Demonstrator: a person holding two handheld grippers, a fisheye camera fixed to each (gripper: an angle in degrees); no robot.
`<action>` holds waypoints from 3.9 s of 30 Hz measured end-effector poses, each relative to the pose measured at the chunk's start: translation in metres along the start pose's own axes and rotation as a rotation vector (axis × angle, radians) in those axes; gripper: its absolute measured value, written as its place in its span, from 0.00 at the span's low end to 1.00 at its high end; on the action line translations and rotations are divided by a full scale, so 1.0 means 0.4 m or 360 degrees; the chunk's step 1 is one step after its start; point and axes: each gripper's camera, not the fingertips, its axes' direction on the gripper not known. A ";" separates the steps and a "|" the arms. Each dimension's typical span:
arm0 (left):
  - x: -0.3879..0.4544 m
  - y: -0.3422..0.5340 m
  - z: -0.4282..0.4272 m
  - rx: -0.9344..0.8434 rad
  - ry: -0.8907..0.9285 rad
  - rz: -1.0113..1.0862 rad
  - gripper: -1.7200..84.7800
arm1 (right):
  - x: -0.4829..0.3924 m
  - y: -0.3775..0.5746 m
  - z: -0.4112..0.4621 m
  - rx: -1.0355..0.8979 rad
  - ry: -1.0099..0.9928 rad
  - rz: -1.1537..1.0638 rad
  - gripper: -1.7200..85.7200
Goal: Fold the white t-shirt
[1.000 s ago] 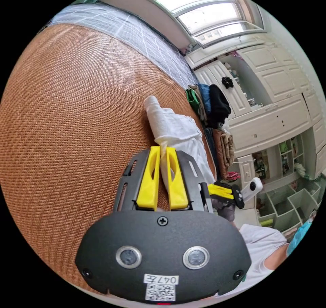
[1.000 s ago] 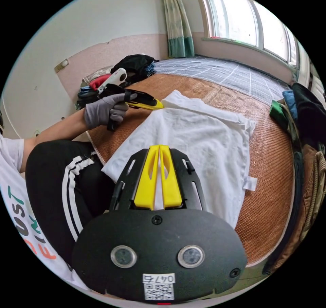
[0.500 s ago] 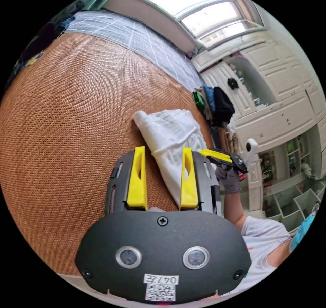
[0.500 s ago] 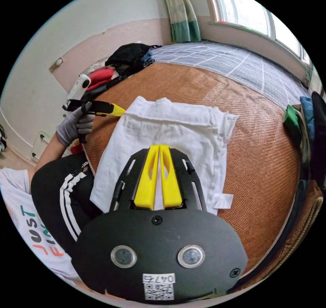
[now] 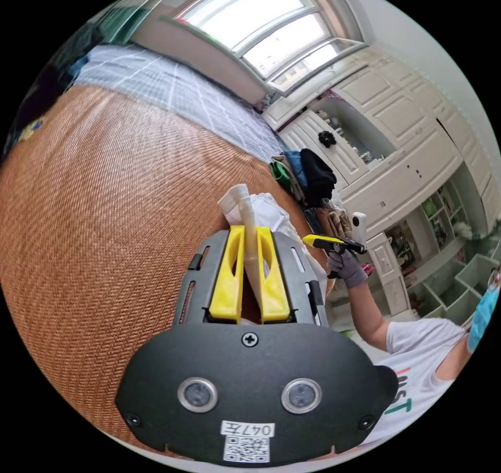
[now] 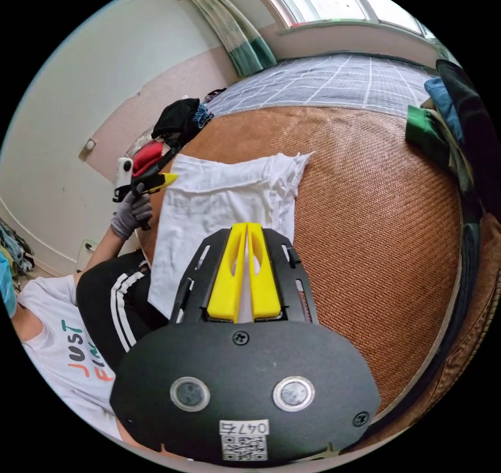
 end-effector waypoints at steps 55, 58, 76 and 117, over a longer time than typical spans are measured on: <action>1.090 0.129 0.050 -0.1096 0.1044 0.1535 0.05 | 0.250 0.282 -0.031 0.0356 -0.0876 0.0536 0.13; 1.048 0.115 0.022 -0.1074 0.1028 0.1522 0.05 | 0.240 0.237 -0.018 0.0321 -0.0803 0.0525 0.03; 0.595 0.013 -0.239 -0.0563 0.0673 0.1162 0.05 | -0.069 -0.236 0.037 0.0044 -0.0255 0.0006 0.02; 0.207 -0.106 -0.146 -0.0976 0.0548 0.1074 0.05 | -0.199 0.052 -0.095 0.0198 0.0684 0.0198 0.01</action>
